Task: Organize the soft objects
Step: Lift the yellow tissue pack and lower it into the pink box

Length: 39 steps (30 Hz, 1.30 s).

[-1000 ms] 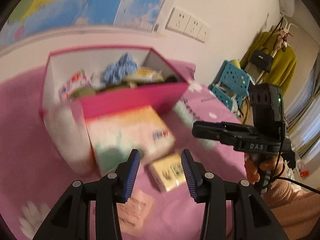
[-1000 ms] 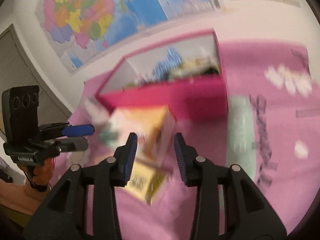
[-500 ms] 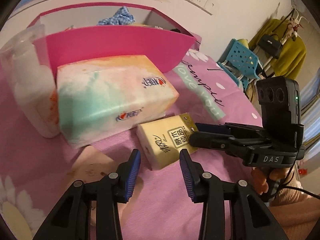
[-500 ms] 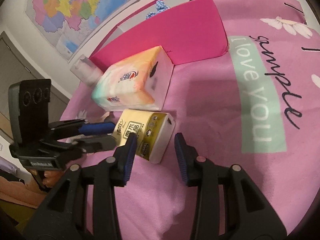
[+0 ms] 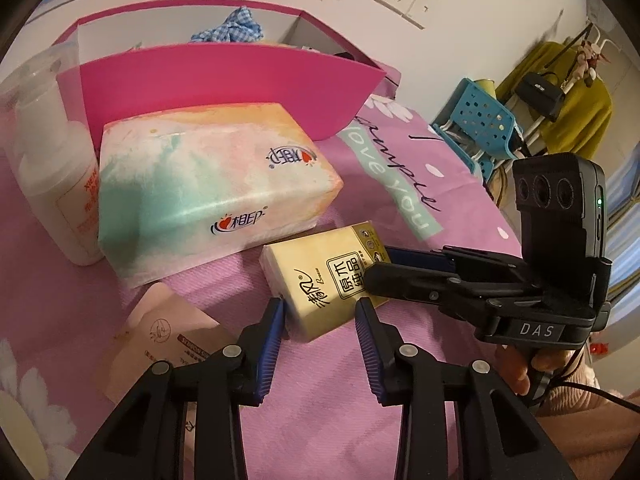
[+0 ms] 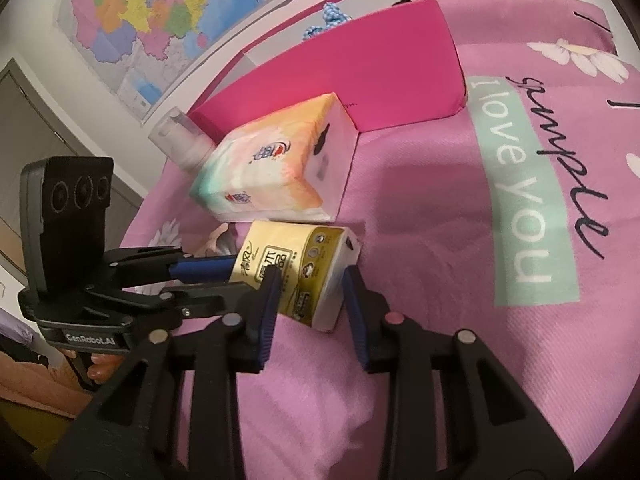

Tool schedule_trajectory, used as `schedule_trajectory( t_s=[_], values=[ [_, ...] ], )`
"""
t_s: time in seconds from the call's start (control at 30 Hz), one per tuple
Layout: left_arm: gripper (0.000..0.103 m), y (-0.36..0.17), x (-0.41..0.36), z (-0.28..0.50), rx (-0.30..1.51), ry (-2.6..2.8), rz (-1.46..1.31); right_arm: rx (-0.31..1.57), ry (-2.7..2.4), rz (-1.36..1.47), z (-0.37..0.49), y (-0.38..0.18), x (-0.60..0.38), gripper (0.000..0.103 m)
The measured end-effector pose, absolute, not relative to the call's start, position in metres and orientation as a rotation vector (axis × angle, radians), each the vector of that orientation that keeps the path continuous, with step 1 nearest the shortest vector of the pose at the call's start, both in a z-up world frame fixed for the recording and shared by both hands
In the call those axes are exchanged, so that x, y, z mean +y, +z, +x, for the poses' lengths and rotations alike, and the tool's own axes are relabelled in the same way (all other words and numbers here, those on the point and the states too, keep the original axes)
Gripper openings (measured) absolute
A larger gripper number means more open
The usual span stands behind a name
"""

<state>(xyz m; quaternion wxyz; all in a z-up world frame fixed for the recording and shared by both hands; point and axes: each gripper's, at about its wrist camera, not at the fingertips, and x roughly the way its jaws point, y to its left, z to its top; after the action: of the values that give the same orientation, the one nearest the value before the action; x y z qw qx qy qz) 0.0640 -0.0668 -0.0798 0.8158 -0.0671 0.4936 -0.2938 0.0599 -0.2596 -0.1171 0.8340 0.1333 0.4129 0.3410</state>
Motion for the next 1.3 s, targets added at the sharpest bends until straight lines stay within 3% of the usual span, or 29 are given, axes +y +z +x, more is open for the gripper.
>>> schedule_trajectory(
  t_s=[0.73,1.3],
  values=[
    [0.036,-0.024,-0.058,0.061,0.899,-0.629,-0.133,0.727,0.746,0.253,0.057,-0.065,-0.264,0.035],
    [0.036,-0.010,-0.059,0.073,0.852,-0.603,-0.116,0.674,0.751,0.248,0.067,-0.047,-0.263,0.035]
  ],
)
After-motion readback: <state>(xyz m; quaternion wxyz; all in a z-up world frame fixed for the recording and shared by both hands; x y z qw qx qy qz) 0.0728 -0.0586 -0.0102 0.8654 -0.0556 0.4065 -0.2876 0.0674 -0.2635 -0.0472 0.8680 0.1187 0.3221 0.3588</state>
